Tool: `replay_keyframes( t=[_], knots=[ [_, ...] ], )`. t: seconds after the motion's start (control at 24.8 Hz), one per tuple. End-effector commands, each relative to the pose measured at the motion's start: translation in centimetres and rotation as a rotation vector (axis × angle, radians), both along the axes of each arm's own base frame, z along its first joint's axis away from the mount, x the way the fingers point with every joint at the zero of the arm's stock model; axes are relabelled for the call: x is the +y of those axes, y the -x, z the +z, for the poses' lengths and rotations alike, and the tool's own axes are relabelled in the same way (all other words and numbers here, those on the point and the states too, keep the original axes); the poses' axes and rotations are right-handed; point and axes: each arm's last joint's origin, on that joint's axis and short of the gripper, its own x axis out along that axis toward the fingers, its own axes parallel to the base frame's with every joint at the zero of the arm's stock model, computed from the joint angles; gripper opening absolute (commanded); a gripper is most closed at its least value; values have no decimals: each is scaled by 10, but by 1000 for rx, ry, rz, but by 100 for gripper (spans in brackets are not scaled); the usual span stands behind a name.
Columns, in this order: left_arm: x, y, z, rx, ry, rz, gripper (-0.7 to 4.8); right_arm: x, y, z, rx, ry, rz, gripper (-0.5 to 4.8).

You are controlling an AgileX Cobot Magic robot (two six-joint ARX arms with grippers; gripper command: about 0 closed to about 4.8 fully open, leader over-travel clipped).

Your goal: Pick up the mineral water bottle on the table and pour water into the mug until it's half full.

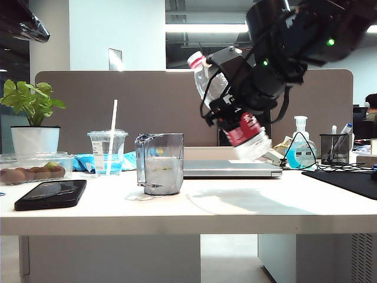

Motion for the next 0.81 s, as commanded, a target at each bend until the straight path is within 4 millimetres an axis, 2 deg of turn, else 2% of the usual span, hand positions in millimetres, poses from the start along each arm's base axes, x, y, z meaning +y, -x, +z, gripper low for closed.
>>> replay_keyframes(
  t=[0.04,0.16,0.57,0.61,0.73,0.81],
  knots=[
    [0,0,2,-12,5,3,-4,-1,5,0,-46,-286,-11,260],
    [0,0,2,-12,5,3,-4,-5,13,-18,-80,-419,-11,260],
    [0,0,2,-12,5,3,-4,-3,14,-72,-83,-505,61,263],
    [0,0,2,-12,5,3,-4,-3,14,-75,-78,-507,64,291],
    [0,0,2,-12,5,3,-4,-3,14,-77,-63,-500,66,427],
    [0,0,2,-12,5,3,-4,-3,14,-77,-63,-500,66,466]
  ],
)
